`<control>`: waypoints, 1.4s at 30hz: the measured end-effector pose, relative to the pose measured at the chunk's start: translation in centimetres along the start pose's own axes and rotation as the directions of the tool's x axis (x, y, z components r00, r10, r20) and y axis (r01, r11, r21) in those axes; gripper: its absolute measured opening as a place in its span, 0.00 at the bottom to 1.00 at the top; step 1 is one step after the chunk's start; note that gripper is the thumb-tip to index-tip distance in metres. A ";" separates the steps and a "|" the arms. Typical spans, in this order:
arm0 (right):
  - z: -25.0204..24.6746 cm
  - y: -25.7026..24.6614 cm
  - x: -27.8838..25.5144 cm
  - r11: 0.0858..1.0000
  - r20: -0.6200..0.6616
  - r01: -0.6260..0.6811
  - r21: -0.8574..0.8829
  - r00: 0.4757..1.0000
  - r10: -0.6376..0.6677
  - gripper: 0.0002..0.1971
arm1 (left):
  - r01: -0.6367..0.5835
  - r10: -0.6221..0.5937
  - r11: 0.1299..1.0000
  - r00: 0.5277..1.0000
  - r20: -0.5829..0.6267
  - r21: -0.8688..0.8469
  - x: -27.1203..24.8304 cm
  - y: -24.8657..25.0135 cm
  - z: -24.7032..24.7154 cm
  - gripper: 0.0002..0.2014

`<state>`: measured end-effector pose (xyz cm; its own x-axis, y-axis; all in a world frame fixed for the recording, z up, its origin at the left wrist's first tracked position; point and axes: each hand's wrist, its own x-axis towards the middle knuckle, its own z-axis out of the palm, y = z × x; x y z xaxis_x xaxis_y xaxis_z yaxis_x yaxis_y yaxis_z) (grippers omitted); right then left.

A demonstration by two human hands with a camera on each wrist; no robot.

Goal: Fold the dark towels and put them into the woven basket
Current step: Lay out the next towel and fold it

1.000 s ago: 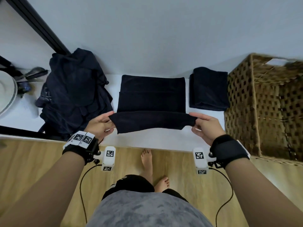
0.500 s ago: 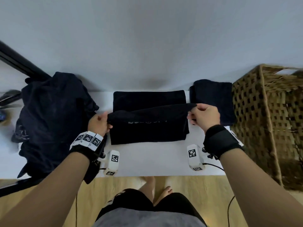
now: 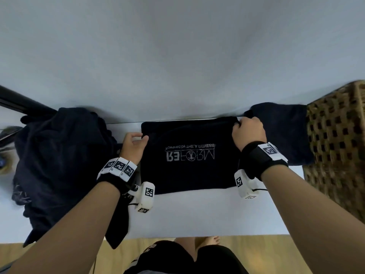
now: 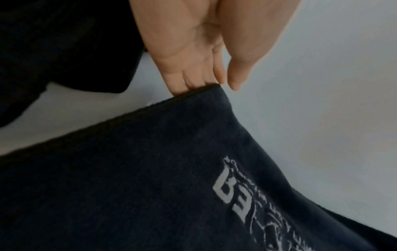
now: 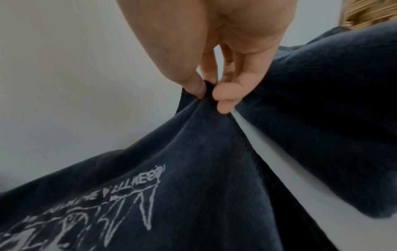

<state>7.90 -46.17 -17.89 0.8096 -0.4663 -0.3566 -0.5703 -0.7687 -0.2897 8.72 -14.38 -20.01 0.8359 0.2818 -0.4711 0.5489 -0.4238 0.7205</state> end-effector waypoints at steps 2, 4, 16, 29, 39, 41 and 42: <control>0.2 -0.1 0.5 0.999 0.009 0.033 -0.017 0.999 -0.032 0.14 | -0.027 0.024 0.999 0.997 0.070 0.039 0.5 0.0 0.2 0.12; 0.5 -0.1 0.9 0.997 0.025 0.078 -0.027 0.997 -0.078 0.13 | -0.086 0.076 0.993 0.990 0.117 0.086 1.0 0.0 0.5 0.12; 2.0 -0.6 3.0 0.999 0.087 0.034 0.025 0.996 -0.036 0.12 | -0.158 0.156 0.961 0.987 0.025 0.225 2.5 -0.5 1.7 0.23; 2.3 -0.4 2.9 0.988 0.032 0.049 0.146 0.998 -0.054 0.13 | 0.002 0.008 0.986 0.998 -0.059 0.168 3.8 1.3 2.5 0.21; -1.4 0.9 -3.0 0.946 -0.102 0.000 0.323 0.994 0.035 0.12 | -0.158 0.165 0.976 0.985 -0.041 0.148 -0.6 1.6 0.6 0.10; -2.3 1.4 -4.6 0.935 -0.132 0.017 0.353 0.991 0.032 0.12 | -0.181 0.191 0.971 0.980 -0.049 0.159 -2.0 1.7 0.1 0.08; -2.7 1.6 -5.4 0.929 -0.142 0.028 0.368 0.990 0.027 0.12 | -0.186 0.199 0.969 0.978 -0.067 0.163 -2.8 1.8 -0.3 0.07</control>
<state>3.00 -46.12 -14.04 0.8056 -0.5441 -0.2345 -0.5588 -0.5662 -0.6060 7.33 -15.70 -17.30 0.9262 0.2491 -0.2830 0.3770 -0.6035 0.7026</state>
